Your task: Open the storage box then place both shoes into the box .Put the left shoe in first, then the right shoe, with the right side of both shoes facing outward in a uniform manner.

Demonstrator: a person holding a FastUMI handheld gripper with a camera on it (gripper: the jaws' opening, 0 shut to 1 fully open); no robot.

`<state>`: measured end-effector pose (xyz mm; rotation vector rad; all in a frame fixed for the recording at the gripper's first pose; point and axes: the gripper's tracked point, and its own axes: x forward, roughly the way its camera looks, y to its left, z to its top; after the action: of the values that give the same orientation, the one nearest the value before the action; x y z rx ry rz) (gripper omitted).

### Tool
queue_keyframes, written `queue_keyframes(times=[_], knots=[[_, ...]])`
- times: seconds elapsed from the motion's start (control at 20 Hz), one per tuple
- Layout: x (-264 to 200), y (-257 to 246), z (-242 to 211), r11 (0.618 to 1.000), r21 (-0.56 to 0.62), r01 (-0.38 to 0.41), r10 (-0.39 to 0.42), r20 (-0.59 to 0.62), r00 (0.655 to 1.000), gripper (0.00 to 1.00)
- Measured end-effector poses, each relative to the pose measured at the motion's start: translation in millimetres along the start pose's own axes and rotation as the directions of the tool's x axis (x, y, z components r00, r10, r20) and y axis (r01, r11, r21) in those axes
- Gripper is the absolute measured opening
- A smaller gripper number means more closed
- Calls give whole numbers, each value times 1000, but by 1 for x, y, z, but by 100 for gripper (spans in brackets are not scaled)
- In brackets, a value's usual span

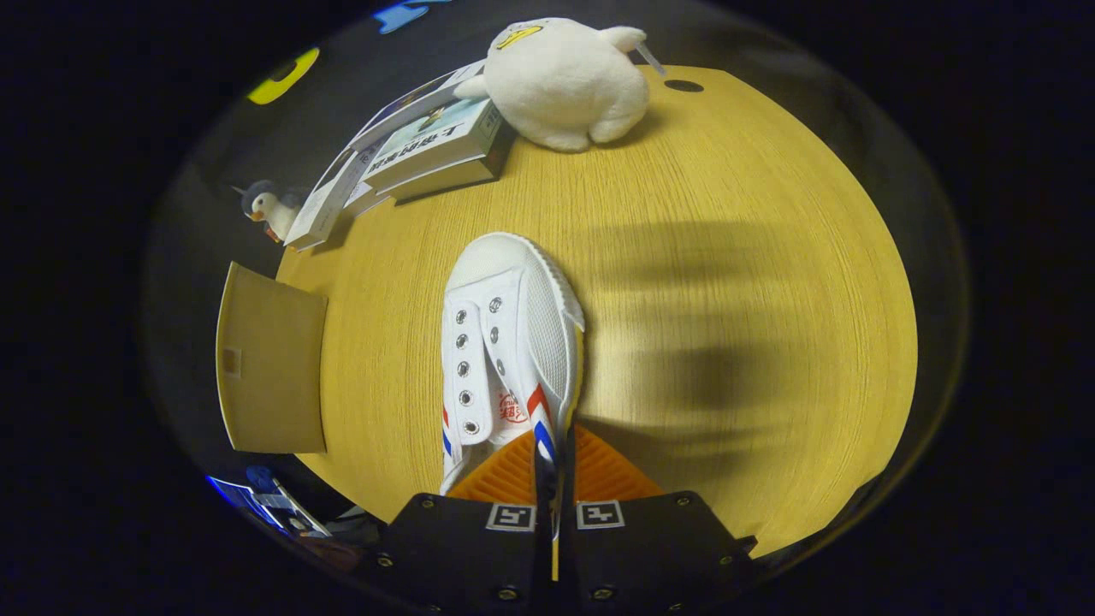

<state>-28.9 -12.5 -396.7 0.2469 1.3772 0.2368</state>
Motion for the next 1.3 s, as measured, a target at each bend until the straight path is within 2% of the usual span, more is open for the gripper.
queue_keyframes(times=[0.2, 0.35, 0.5, 0.75, 1.05, 1.3], knots=[[-17, 9, 7, 997, 68, -40, 38, 24, 999, 3], [-34, 21, 13, 996, 74, -50, 46, 54, 997, 3], [-49, 37, 21, 998, 39, -47, 44, 81, 996, 3], [-83, 81, 34, 996, -9, -88, 88, 126, 988, 3], [-109, 132, 46, 990, -86, -110, 120, 124, 985, 3], [-119, 191, 54, 971, -195, -141, 166, 118, 979, 3]])
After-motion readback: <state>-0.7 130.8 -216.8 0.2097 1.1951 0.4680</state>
